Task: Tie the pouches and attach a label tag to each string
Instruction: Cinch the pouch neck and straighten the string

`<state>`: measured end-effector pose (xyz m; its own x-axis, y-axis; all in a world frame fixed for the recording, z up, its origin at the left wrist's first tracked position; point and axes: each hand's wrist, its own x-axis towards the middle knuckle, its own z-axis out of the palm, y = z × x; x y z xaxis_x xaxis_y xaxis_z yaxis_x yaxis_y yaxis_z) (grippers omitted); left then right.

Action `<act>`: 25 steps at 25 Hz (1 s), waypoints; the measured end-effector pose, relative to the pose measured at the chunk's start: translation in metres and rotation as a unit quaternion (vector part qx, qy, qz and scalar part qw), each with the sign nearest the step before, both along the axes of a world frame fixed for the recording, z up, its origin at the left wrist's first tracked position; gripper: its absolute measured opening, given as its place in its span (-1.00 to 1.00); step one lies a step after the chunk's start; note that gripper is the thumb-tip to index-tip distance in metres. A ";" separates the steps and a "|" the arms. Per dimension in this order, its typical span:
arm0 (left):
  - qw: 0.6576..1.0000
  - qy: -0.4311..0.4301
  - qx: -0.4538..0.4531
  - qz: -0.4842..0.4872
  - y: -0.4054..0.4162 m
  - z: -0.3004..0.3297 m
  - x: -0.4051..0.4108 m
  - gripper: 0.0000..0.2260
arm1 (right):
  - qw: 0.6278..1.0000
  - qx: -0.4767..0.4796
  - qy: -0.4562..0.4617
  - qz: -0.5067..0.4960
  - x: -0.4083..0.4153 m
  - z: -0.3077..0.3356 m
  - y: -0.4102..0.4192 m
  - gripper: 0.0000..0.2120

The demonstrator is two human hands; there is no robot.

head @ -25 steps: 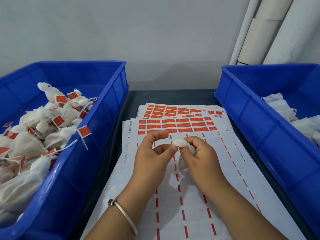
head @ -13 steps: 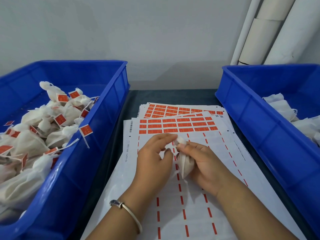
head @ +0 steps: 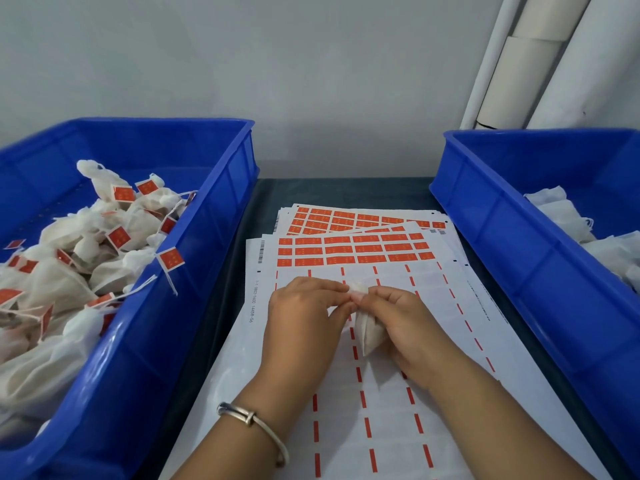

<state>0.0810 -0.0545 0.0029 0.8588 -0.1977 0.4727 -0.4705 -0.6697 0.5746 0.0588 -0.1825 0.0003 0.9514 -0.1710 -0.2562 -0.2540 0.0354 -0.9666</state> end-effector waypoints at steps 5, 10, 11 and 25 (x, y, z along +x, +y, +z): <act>0.994 0.040 0.100 0.028 0.001 0.001 0.003 -0.81 | 0.988 -0.152 0.001 -0.001 0.000 0.001 0.004 -0.81; 0.988 0.042 0.135 0.059 0.002 0.000 0.004 -0.83 | 0.986 -0.166 -0.006 -0.005 0.002 0.000 0.004 -0.81; 0.990 0.054 0.113 0.062 0.004 0.000 0.005 -0.85 | 0.988 -0.155 -0.004 -0.013 0.002 0.000 0.002 -0.80; 0.976 0.169 -0.123 0.064 0.013 0.005 0.019 -0.87 | 0.999 -0.002 0.009 0.038 -0.001 0.004 -0.008 -0.84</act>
<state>0.0998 -0.0415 0.0080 0.9840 0.0052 0.1780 -0.1478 -0.5336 0.8327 0.0576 -0.1902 0.0047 0.9570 -0.1003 -0.2724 -0.2727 0.0109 -0.9620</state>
